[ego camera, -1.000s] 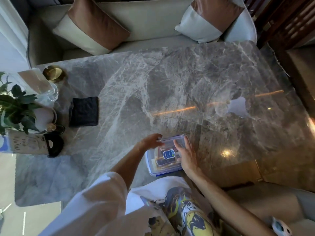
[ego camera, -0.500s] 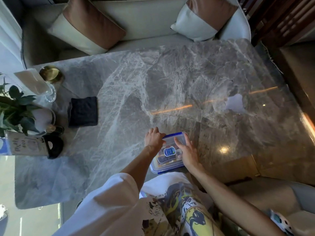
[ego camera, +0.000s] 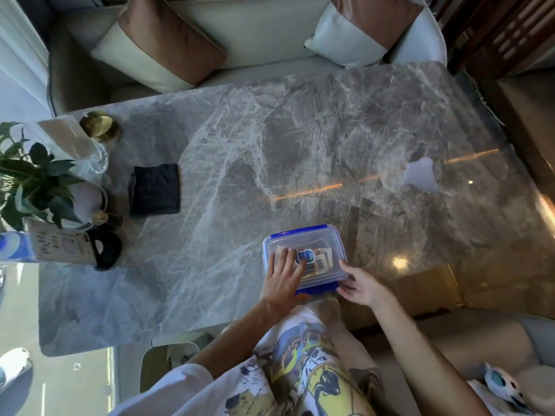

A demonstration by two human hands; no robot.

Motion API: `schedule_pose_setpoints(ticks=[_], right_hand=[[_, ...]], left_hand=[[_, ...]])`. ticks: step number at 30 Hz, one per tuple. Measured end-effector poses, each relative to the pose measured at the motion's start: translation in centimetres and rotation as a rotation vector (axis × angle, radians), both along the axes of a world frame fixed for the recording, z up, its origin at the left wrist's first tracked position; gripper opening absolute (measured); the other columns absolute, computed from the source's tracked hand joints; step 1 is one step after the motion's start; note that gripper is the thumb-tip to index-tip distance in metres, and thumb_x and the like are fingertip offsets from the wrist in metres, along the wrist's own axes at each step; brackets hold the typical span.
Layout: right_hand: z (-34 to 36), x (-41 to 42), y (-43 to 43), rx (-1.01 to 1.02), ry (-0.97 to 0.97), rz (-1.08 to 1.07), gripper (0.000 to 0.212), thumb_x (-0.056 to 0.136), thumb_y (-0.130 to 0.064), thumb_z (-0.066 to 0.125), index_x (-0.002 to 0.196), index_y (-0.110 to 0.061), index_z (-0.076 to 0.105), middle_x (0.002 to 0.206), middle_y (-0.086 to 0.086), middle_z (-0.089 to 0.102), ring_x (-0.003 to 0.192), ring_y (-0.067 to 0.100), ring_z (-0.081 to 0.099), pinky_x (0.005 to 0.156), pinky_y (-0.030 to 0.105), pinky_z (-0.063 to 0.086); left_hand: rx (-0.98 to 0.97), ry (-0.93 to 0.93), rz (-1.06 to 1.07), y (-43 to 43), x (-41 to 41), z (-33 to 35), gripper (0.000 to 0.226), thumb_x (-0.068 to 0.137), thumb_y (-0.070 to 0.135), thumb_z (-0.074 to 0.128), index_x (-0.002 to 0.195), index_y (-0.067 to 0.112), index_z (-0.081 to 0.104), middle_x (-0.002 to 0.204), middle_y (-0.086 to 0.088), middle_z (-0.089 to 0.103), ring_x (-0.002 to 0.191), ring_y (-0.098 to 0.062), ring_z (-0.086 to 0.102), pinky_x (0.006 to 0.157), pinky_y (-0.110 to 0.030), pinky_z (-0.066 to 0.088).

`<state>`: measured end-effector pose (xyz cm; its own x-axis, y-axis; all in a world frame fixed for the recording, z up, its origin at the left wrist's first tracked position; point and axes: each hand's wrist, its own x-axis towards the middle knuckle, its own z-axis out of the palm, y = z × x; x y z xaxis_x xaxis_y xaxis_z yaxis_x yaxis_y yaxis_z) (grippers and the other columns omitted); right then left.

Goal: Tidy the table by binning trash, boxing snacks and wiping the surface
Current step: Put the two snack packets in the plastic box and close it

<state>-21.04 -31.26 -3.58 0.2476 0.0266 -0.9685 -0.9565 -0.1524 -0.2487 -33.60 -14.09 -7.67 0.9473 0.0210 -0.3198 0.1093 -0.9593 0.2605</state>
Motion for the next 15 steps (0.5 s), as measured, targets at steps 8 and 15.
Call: schedule_pose_setpoints(ticks=[8, 15], right_hand=[[-0.9, -1.1, 0.0, -0.159, -0.299, 0.232, 0.077, 0.079, -0.042, 0.072, 0.142, -0.015, 0.036, 0.144, 0.013, 0.046, 0.128, 0.030, 0.047, 0.103, 0.043, 0.044], [-1.5, -3.1, -0.3, -0.455, -1.211, 1.751, 0.121, 0.067, -0.056, 0.076, 0.152, -0.029, -0.006, 0.162, -0.003, 0.003, 0.149, 0.025, -0.010, 0.118, 0.050, -0.011]], left_hand=[[0.160, 0.132, -0.102, -0.4, 0.6, 0.6, 0.093, 0.085, 0.058, 0.055, 0.146, 0.016, 0.000, 0.159, -0.022, 0.005, 0.147, -0.043, 0.002, 0.114, -0.068, 0.002], [0.155, 0.074, -0.159, 1.2, -0.3, 0.2, 0.082, 0.093, 0.059, 0.037, 0.153, 0.020, -0.004, 0.161, -0.018, -0.005, 0.148, -0.038, -0.007, 0.119, -0.056, -0.006]])
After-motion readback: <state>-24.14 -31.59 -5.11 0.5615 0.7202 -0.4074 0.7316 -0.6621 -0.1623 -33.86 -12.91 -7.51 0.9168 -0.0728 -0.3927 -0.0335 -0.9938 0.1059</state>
